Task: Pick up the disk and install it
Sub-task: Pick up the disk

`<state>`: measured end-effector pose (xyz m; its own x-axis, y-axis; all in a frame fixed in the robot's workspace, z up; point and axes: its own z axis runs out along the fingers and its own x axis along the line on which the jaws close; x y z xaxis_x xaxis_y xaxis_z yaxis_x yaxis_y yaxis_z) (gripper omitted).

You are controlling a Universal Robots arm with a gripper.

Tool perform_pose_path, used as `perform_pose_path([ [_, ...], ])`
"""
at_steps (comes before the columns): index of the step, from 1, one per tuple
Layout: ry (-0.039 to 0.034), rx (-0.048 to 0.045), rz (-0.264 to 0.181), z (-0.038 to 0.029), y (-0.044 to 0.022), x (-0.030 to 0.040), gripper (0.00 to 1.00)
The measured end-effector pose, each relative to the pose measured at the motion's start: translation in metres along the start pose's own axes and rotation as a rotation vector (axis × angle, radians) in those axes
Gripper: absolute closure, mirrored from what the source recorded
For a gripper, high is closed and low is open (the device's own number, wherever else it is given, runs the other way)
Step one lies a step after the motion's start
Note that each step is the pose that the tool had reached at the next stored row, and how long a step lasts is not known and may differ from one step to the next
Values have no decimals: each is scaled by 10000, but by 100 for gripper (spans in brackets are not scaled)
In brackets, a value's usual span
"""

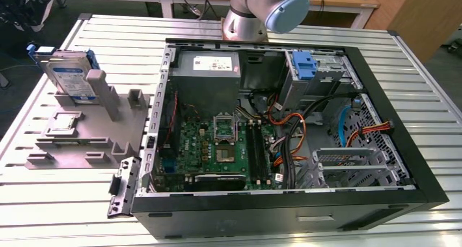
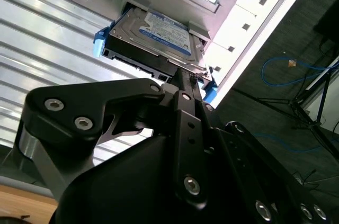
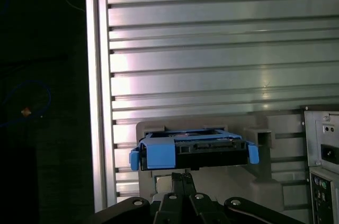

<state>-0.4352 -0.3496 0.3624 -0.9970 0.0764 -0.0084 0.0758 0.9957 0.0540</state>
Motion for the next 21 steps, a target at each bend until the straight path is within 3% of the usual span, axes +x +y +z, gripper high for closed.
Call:
perform_pose_path([
  [5,1,-5,-28,0,0,0,90],
  [8,15,-8,-285,0,0,0,90],
  [21,141,-26,-2587,1,0,0,90],
])
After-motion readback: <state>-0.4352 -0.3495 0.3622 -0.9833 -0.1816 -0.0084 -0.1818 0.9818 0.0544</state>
